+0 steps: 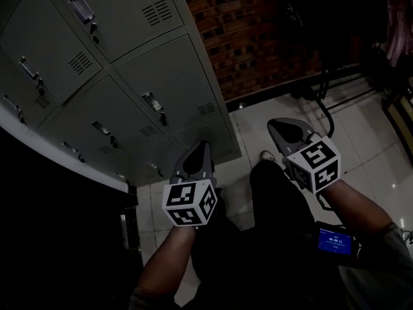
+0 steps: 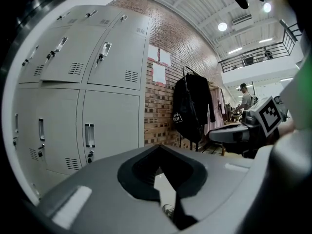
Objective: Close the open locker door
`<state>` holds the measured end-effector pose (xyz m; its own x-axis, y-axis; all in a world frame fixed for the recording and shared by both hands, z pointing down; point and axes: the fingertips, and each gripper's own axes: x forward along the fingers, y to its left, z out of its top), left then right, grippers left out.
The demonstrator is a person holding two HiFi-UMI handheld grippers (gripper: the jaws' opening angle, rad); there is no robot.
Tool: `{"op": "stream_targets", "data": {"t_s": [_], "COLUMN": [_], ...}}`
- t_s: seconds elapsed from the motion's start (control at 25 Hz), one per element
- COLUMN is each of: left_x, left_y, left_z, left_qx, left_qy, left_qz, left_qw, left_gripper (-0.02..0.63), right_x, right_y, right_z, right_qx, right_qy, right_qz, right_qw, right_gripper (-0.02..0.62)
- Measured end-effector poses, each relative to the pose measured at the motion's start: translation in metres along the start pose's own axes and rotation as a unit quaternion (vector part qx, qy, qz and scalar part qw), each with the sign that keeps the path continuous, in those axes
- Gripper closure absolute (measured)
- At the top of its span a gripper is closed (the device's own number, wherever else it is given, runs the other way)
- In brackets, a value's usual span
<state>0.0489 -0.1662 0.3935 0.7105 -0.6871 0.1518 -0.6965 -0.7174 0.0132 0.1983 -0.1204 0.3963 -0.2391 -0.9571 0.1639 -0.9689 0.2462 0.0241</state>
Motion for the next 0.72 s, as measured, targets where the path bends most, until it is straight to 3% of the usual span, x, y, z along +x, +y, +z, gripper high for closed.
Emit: {"op": "stream_targets", "data": {"t_s": [0.72], "left_x": [0.004], "left_y": [0.005], "left_z": [-0.021], "left_qx": [0.001], "left_qy": [0.020], "left_qz": [0.007], "left_qw": [0.9998], "left_gripper": [0.606], "right_x": [-0.002], "right_y": [0.006], "right_z": [-0.010], "right_qx": [0.003], "right_qy": [0.011], "right_qz": [0.014], "right_qw": [1.000], "right_gripper": [0.588]}}
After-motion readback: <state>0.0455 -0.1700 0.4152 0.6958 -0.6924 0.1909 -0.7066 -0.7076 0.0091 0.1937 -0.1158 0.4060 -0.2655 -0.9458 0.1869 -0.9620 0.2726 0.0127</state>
